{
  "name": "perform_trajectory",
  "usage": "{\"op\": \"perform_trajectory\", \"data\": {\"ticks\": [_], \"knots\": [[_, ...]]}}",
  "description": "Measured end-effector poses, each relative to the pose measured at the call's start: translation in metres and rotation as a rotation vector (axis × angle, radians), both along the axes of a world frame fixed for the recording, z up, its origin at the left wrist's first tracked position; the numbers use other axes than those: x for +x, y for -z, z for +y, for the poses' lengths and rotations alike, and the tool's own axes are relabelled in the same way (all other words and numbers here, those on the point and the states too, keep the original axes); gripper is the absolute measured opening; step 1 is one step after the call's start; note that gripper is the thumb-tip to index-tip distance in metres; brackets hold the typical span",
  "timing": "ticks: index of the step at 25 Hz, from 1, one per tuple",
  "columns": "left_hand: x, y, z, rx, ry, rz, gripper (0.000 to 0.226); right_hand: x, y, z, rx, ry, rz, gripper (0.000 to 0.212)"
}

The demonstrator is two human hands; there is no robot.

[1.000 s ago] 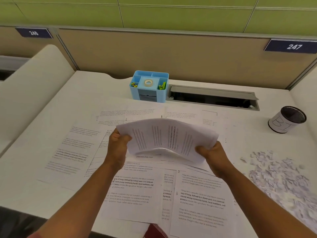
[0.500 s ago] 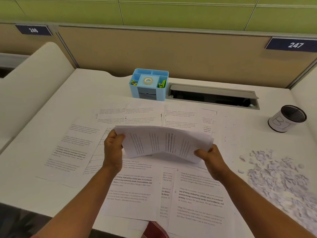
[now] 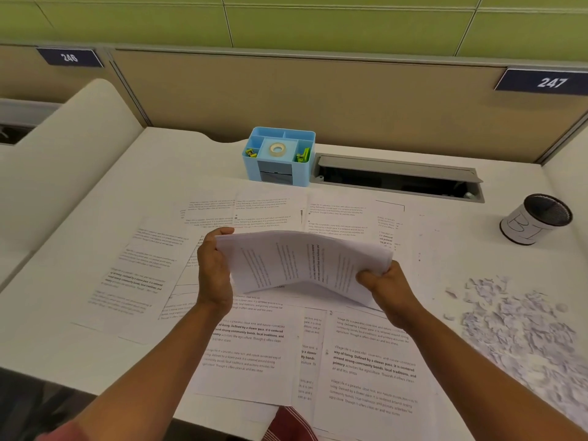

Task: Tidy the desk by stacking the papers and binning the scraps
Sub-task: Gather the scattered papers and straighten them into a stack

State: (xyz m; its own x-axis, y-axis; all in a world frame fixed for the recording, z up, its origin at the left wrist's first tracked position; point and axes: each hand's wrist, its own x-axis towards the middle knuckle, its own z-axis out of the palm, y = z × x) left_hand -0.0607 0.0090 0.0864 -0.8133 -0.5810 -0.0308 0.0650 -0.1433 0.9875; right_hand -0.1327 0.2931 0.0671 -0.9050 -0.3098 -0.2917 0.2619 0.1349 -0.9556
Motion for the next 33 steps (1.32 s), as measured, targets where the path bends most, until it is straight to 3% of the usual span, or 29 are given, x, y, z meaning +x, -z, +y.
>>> {"op": "perform_trajectory", "data": {"ticks": [5, 13, 21, 25, 27, 30, 33], "knots": [[0.006, 0.022, -0.005, -0.064, 0.079, -0.274, 0.032, 0.002, 0.002, -0.001, 0.015, -0.004, -0.037, 0.039], [0.003, 0.045, -0.012, -0.088, 0.139, -0.451, 0.03, 0.001, 0.015, 0.0, -0.013, 0.015, -0.128, 0.039], [-0.003, -0.013, -0.045, -0.202, 0.307, -0.315, 0.028, -0.012, -0.023, 0.008, -0.066, -0.092, -0.081, 0.021], [0.0, -0.026, -0.055, 0.005, 0.205, -0.357, 0.03, -0.013, -0.032, 0.001, -0.194, -0.006, -0.152, 0.028], [0.009, -0.02, -0.051, 0.232, 0.138, -0.395, 0.037, -0.007, -0.028, -0.008, -0.307, 0.09, -0.235, 0.033], [0.022, -0.01, -0.028, 0.564, 0.105, -0.311, 0.041, 0.005, -0.017, -0.026, -0.404, 0.179, -0.341, 0.037], [0.028, -0.006, 0.004, 0.656, 0.066, -0.26, 0.036, 0.017, -0.009, -0.047, -0.482, 0.2, -0.402, 0.04]]}}
